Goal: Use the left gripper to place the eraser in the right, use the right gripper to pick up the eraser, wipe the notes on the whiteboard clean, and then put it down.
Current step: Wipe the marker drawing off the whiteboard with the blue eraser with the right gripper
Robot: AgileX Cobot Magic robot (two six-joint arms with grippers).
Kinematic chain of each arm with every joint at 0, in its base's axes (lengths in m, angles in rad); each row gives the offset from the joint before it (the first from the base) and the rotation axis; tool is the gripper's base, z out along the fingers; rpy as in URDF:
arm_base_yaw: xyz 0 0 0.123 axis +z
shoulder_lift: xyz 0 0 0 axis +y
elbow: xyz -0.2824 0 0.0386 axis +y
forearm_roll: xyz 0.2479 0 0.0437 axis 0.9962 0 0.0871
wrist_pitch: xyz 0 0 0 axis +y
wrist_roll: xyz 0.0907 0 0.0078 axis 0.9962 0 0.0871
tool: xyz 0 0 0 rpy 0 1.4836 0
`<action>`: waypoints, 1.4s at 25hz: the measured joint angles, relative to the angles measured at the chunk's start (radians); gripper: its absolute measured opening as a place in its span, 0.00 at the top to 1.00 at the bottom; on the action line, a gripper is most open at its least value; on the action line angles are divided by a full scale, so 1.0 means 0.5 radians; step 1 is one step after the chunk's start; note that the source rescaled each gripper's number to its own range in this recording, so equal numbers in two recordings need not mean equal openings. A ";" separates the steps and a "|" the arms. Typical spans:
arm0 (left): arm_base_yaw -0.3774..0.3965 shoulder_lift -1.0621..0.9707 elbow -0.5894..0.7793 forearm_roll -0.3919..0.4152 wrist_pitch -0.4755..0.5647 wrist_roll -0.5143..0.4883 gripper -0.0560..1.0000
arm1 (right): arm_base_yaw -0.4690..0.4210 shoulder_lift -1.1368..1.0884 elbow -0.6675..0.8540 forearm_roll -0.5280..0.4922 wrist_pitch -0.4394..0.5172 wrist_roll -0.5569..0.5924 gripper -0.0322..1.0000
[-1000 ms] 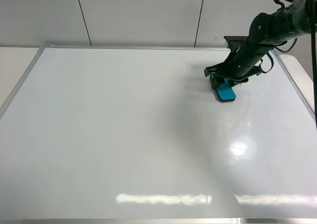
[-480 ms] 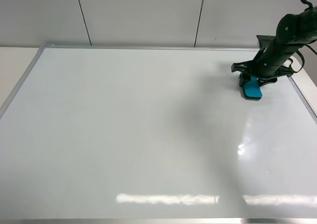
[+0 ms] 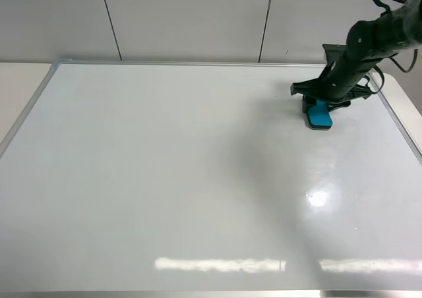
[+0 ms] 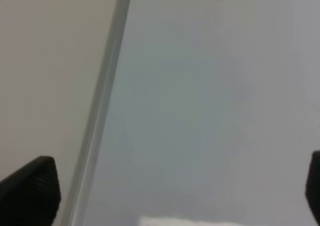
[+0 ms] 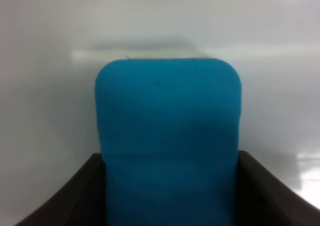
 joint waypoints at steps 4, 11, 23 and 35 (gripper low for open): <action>0.000 0.000 0.000 0.000 0.000 0.000 0.00 | 0.120 0.082 -0.159 0.002 0.092 0.015 0.96; 0.000 0.000 0.000 -0.002 0.000 0.000 0.00 | 0.118 0.100 -0.205 -0.001 0.166 0.029 0.96; 0.000 0.000 0.000 -0.002 0.000 0.000 0.00 | -0.171 0.068 -0.213 -0.119 0.394 0.031 0.96; 0.000 0.000 0.000 -0.002 0.000 0.000 0.00 | 0.121 0.035 -0.207 -0.026 0.318 -0.046 0.96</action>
